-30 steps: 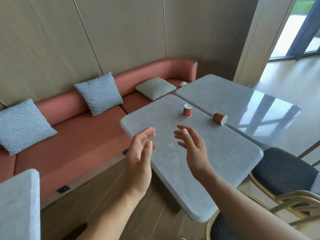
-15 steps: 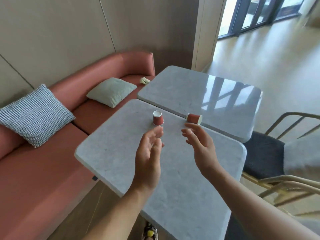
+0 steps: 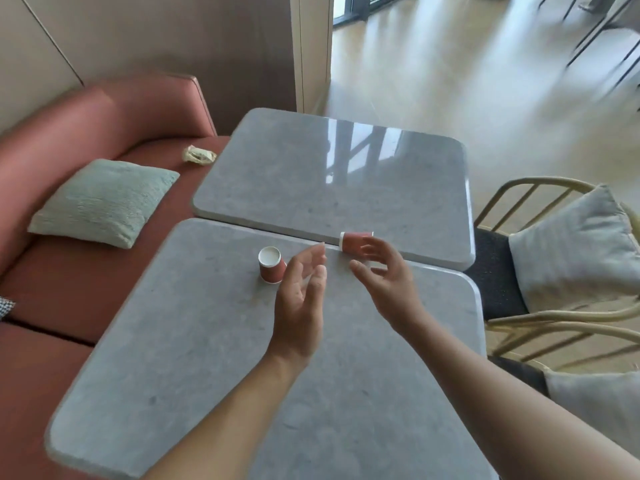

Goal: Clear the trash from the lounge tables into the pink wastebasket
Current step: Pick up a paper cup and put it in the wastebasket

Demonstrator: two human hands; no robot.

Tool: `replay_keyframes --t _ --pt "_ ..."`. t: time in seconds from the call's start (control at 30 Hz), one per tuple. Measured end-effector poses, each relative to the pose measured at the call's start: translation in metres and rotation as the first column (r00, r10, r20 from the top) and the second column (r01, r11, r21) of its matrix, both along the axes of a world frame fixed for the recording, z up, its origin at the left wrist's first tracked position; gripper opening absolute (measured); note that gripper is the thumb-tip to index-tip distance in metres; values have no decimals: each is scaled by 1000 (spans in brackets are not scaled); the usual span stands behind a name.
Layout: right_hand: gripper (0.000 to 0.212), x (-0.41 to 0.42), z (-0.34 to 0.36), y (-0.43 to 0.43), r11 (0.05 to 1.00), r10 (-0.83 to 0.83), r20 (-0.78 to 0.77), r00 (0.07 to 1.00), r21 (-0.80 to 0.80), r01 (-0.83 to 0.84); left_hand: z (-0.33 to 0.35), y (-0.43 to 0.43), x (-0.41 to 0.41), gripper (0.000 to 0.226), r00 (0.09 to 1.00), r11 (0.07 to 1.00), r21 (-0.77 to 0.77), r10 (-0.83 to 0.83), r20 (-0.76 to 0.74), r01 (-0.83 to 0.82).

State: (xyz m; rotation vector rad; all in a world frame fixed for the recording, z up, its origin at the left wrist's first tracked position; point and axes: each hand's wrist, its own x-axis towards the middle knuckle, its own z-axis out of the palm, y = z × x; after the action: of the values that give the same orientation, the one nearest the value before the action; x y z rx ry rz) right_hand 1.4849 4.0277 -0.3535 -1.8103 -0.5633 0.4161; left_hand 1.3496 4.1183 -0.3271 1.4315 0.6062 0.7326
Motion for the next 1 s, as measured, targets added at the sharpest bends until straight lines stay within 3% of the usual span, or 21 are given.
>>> replay_keyframes --t 0.2,0.27,0.37,0.43,0.53,0.73,0.9,1.0 --pt "57 54 -50 51 921 109 303 947 -388 18 -49 44 47 47 999 998 -55 -26 -47 24" --pt "71 73 -73 65 814 229 359 905 -581 25 -68 54 60 48 998 997 -74 -30 -63 25" --pt "84 102 -103 79 600 392 320 862 -800 24 -93 61 74 45 995 994 -99 -52 -88 43" --pt "88 120 -118 88 478 457 274 847 -878 26 -109 63 80 43 991 991 -122 -72 -109 59" --pt "85 138 -137 100 377 506 241 828 -925 39 -129 64 83 46 989 986 -149 -89 -122 70" --pt "55 137 -161 119 326 535 264 803 -941 92 -153 66 73 46 984 983 -170 -99 -149 73" --pt "59 118 -168 112 328 500 264 825 -939 102 -157 65 60 48 979 980 -181 -108 -171 77" --pt "58 103 -161 99 394 407 181 895 -919 7 -151 62 55 54 977 979 -190 -114 -182 79"
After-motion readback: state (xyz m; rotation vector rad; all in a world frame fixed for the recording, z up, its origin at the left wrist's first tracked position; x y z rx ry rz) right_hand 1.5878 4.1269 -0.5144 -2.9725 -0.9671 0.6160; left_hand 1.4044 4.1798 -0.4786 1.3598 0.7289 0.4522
